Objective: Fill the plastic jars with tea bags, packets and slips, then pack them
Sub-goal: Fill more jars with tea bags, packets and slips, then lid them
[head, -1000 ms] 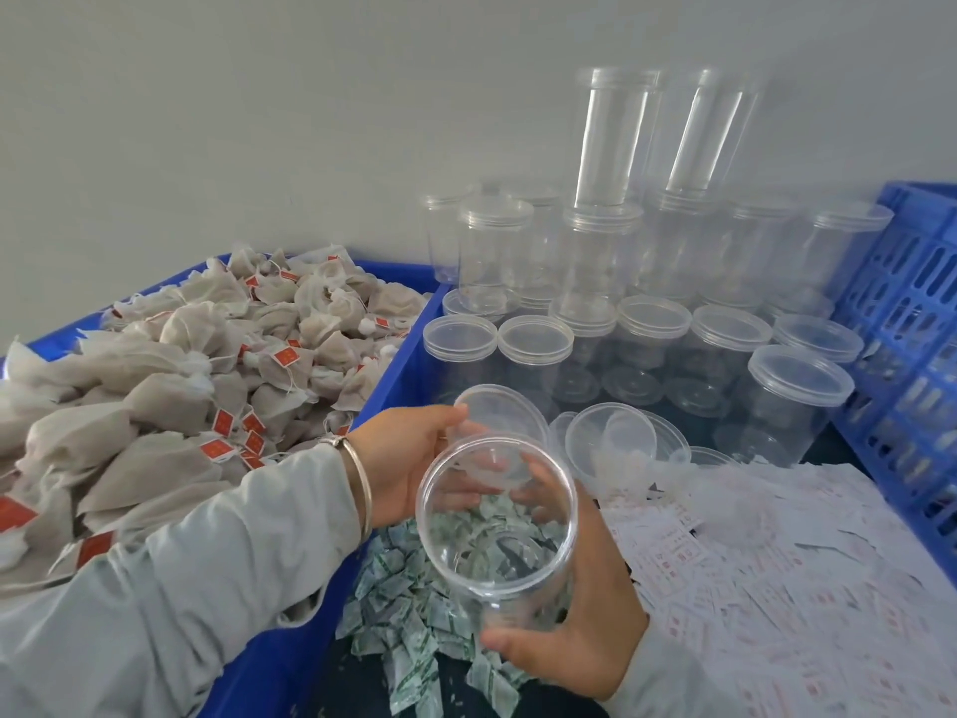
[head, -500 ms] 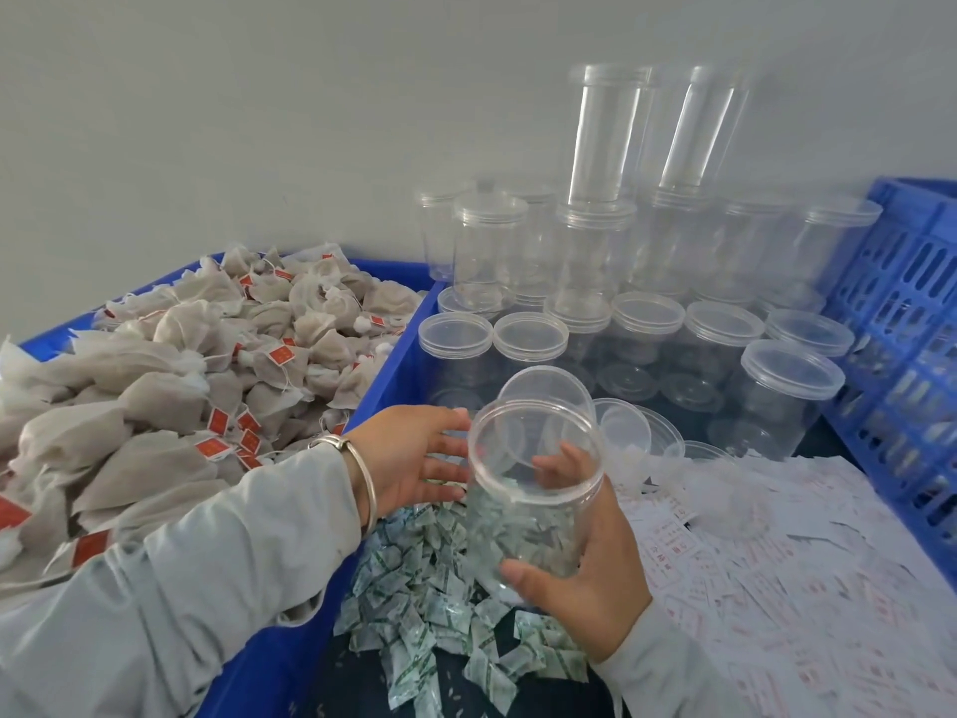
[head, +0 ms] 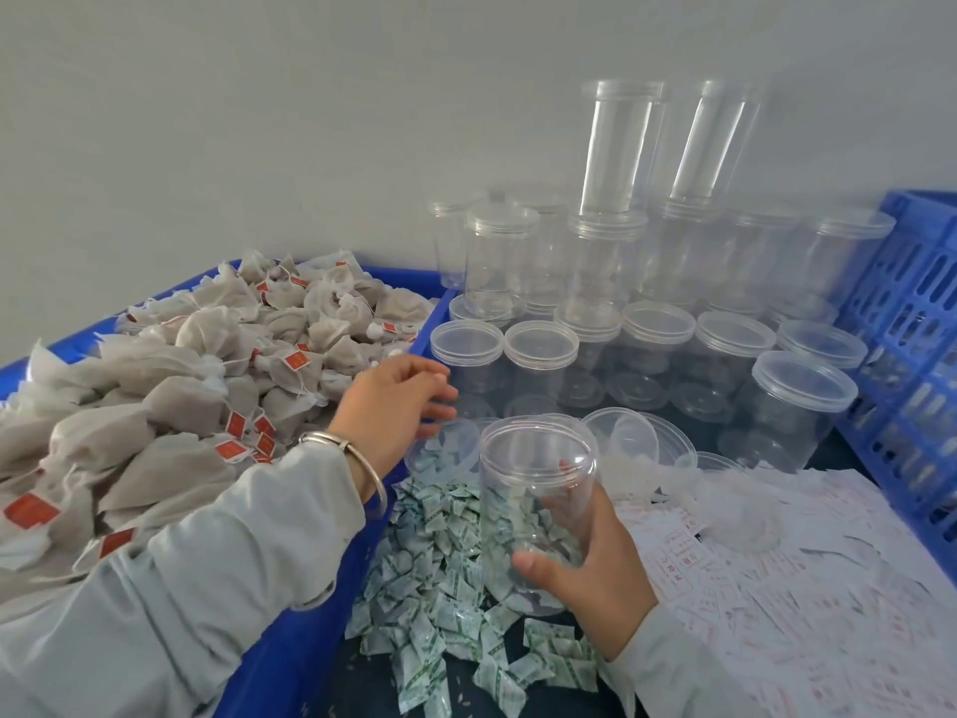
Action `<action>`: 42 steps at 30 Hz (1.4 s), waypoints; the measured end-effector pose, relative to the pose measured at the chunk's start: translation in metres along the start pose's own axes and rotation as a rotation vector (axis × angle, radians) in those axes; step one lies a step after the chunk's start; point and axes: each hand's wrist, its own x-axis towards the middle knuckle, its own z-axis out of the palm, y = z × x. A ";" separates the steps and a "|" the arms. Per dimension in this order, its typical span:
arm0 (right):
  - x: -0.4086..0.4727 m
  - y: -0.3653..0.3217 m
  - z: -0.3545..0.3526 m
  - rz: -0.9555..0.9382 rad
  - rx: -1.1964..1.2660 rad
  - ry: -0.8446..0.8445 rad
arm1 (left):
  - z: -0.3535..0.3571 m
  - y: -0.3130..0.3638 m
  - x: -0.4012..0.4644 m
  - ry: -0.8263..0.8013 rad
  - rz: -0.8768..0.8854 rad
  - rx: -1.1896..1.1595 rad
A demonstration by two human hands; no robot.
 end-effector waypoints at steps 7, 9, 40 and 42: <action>-0.003 -0.001 0.000 -0.035 -0.003 0.034 | -0.064 0.019 0.024 0.371 0.232 0.257; -0.003 -0.004 0.001 -0.063 0.009 0.031 | -0.084 0.017 0.032 0.437 0.224 0.388; -0.020 -0.018 0.026 -0.103 -0.012 -0.053 | -0.075 0.010 0.025 0.067 0.039 0.215; -0.019 -0.015 0.024 -0.097 -0.003 -0.046 | -0.071 0.014 0.022 0.023 0.058 0.099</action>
